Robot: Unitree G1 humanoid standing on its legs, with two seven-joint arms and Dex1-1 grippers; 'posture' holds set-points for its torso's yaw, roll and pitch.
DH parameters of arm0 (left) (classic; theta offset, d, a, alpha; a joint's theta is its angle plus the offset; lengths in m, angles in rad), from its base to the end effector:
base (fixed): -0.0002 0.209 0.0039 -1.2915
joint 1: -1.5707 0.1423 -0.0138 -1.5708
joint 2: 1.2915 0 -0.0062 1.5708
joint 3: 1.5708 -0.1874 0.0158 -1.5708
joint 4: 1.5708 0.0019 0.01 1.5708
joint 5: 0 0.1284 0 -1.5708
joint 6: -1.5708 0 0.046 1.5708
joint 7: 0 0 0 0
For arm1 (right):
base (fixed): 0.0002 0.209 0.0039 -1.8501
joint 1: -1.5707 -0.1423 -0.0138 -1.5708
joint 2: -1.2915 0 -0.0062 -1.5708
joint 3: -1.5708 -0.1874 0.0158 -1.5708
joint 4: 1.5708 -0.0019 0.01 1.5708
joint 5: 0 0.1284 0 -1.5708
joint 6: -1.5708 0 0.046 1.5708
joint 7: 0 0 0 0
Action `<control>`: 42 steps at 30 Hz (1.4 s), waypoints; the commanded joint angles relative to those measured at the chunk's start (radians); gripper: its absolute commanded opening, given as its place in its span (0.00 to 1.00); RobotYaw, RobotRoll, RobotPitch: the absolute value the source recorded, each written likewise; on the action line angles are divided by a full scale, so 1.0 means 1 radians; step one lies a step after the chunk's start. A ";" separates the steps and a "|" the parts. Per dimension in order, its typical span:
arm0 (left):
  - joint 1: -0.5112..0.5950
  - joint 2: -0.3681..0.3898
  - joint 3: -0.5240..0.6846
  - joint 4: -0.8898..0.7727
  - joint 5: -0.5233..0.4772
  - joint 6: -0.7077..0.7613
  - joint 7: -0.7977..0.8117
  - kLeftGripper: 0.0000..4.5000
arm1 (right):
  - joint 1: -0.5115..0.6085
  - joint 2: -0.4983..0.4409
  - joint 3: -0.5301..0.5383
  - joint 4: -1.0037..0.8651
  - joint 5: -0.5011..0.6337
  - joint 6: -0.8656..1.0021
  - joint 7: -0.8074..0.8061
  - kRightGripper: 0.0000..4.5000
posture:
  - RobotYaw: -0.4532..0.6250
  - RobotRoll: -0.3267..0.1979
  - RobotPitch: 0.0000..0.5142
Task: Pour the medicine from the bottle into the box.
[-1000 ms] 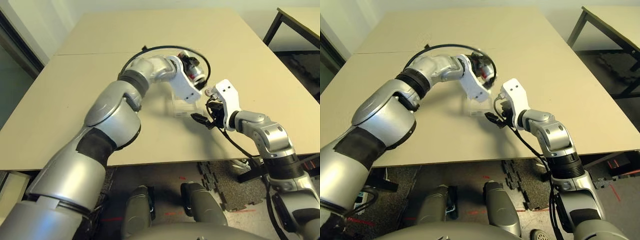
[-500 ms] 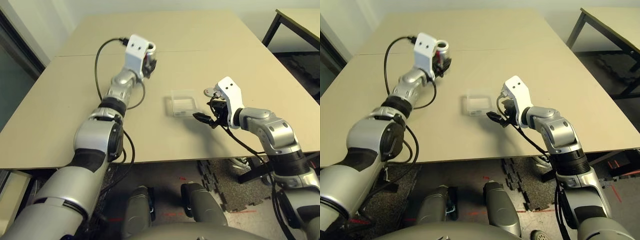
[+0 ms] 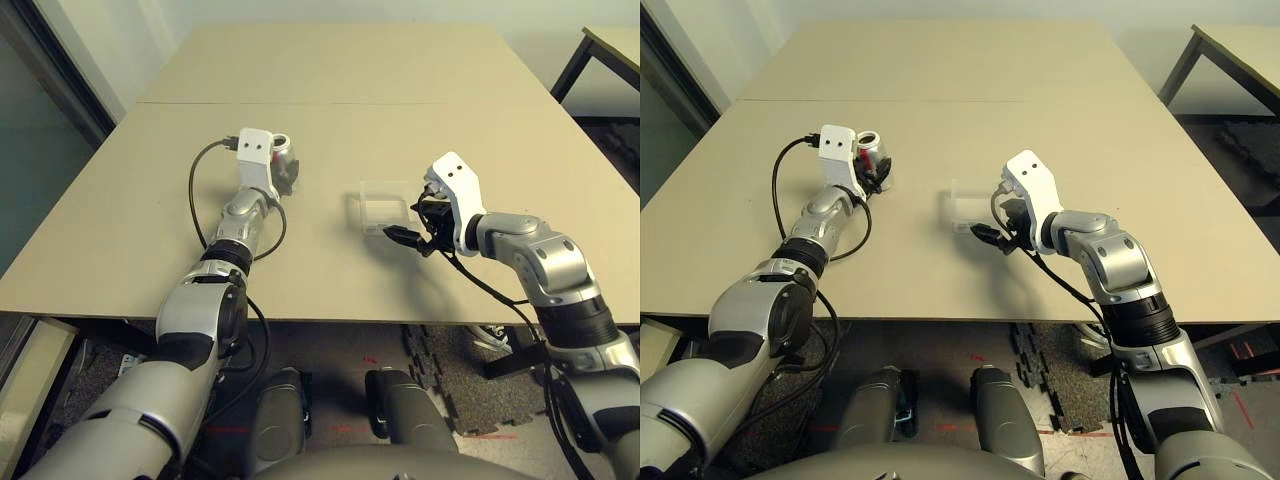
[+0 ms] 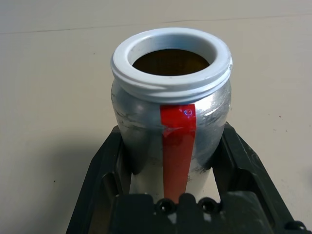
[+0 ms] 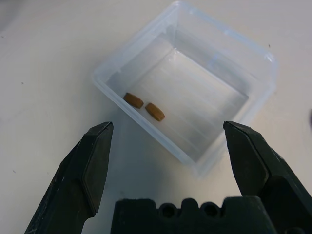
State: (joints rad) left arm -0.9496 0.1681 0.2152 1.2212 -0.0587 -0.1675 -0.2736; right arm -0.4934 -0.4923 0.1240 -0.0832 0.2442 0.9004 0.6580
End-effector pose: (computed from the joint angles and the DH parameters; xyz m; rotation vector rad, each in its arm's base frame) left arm 0.3426 0.1651 0.0949 -0.0341 0.1063 -0.2222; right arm 0.2672 -0.1941 0.1370 -0.2049 0.4697 0.7249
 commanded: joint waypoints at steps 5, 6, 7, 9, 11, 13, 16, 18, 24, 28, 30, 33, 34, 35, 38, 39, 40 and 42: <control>0.033 -0.002 -0.007 0.013 -0.002 0.007 0.000 0.55 | 0.016 -0.005 -0.006 -0.036 0.013 0.020 -0.007 1.00 | 0.26 0.62 0.19; 0.034 -0.002 -0.007 0.013 -0.002 0.007 -0.001 0.55 | 0.015 -0.005 -0.007 -0.036 0.013 0.021 -0.008 1.00 | 0.26 0.62 0.19; 0.034 -0.002 -0.007 0.013 -0.002 0.007 -0.002 0.63 | 0.013 -0.005 -0.007 -0.035 0.013 0.020 -0.009 1.00 | 0.26 0.62 0.19; 0.036 0.000 -0.008 0.012 -0.002 0.006 -0.005 0.77 | 0.012 -0.006 -0.007 -0.034 0.014 0.018 -0.010 1.00 | 0.27 0.62 0.19; 0.038 0.002 -0.010 0.011 0.000 0.004 -0.007 0.95 | 0.011 -0.007 -0.007 -0.033 0.015 0.017 -0.011 1.00 | 0.27 0.62 0.19; 0.039 0.005 -0.010 0.011 -0.001 0.003 -0.008 1.00 | 0.011 -0.007 -0.007 -0.033 0.016 0.016 -0.011 1.00 | 0.27 0.62 0.19; 0.043 0.007 -0.010 0.010 -0.002 0.000 -0.006 1.00 | 0.013 -0.009 -0.006 -0.034 0.016 0.015 -0.010 1.00 | 0.27 0.62 0.18; 0.046 0.008 -0.010 0.009 -0.002 -0.002 -0.004 1.00 | 0.011 -0.010 -0.005 -0.033 0.016 0.014 -0.009 1.00 | 0.27 0.62 0.18; 0.064 0.010 -0.007 -0.010 -0.009 -0.008 -0.009 1.00 | 0.010 -0.016 -0.005 -0.047 0.020 0.018 -0.006 1.00 | 0.27 0.62 0.19; 0.100 0.009 -0.015 -0.055 -0.009 -0.015 -0.024 1.00 | 0.010 -0.027 -0.016 -0.076 0.031 0.033 -0.002 1.00 | 0.29 0.62 0.19; 0.131 0.003 -0.020 -0.109 -0.015 -0.010 -0.040 1.00 | 0.013 -0.038 -0.028 -0.101 0.043 0.046 -0.001 1.00 | 0.29 0.62 0.20; 0.210 -0.006 -0.031 -0.256 -0.031 0.028 -0.060 1.00 | 0.024 -0.054 -0.063 -0.150 0.068 0.073 -0.005 1.00 | 0.30 0.62 0.21; 0.264 -0.010 -0.040 -0.357 -0.042 0.063 -0.069 1.00 | 0.029 -0.056 -0.085 -0.176 0.085 0.091 -0.009 1.00 | 0.31 0.62 0.21; 0.322 -0.014 -0.051 -0.464 -0.050 0.105 -0.076 1.00 | 0.036 -0.056 -0.107 -0.201 0.102 0.109 -0.014 1.00 | 0.31 0.62 0.21; 0.514 -0.013 -0.076 -0.813 -0.076 0.262 -0.075 1.00 | 0.060 -0.054 -0.176 -0.275 0.161 0.172 -0.026 1.00 | 0.33 0.62 0.22; 0.579 -0.006 -0.077 -0.924 -0.087 0.317 -0.068 1.00 | 0.068 -0.046 -0.209 -0.295 0.184 0.192 -0.034 1.00 | 0.35 0.62 0.23; 0.645 0.003 -0.070 -1.030 -0.100 0.370 -0.060 1.00 | 0.076 -0.028 -0.249 -0.310 0.206 0.211 -0.051 1.00 | 0.35 0.62 0.23; 0.744 0.021 -0.051 -1.195 -0.126 0.448 -0.049 1.00 | 0.088 0.005 -0.319 -0.318 0.225 0.216 -0.096 1.00 | 0.37 0.62 0.24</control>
State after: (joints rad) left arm -0.2404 0.1733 0.1496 0.1409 -0.1580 0.2122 -0.3347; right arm -0.4171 -0.5009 -0.1423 -0.3827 0.4431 1.0976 0.5950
